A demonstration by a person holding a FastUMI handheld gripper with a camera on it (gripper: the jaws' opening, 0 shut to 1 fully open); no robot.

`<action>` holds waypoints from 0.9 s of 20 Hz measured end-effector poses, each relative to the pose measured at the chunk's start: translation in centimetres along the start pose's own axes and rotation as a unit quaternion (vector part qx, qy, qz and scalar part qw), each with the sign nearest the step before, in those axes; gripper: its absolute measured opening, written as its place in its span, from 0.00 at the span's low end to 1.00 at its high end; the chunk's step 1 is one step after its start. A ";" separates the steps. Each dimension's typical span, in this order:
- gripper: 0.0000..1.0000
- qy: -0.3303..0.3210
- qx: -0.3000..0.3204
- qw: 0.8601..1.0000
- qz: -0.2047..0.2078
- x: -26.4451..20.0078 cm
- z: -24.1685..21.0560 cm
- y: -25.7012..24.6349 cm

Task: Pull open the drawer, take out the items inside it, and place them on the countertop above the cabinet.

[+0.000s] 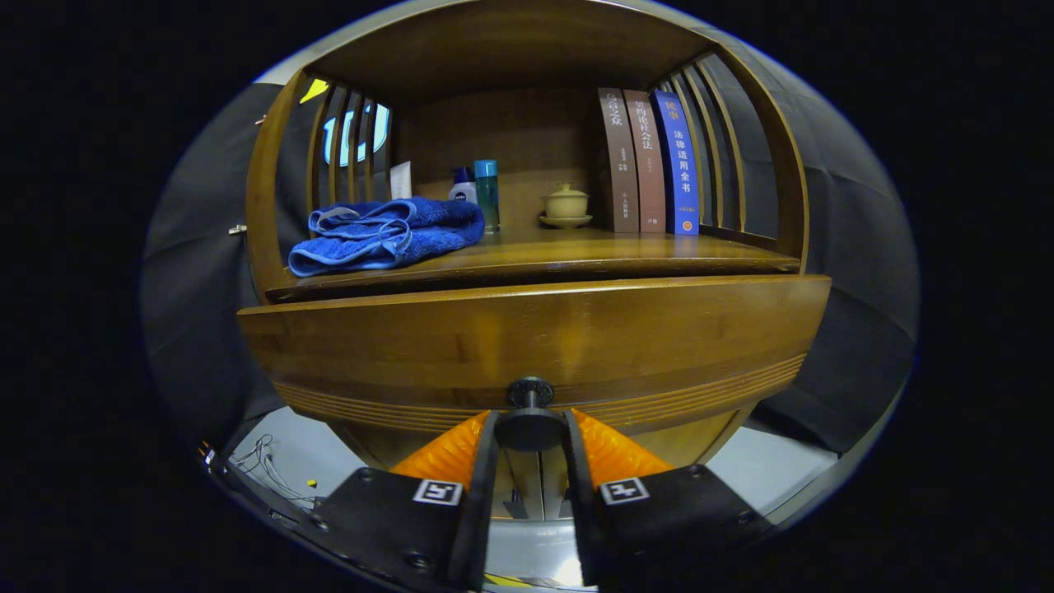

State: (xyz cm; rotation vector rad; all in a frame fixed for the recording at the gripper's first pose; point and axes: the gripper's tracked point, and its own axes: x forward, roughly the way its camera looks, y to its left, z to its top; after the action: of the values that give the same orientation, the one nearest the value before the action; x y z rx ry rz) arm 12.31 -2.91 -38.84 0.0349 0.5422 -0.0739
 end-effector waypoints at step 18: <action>0.26 0.012 -0.023 1.000 -0.003 -3.5 -0.7 -0.2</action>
State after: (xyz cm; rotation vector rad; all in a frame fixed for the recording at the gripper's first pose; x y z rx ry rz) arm 8.93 -2.86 -37.61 -0.0099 0.5687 -0.0676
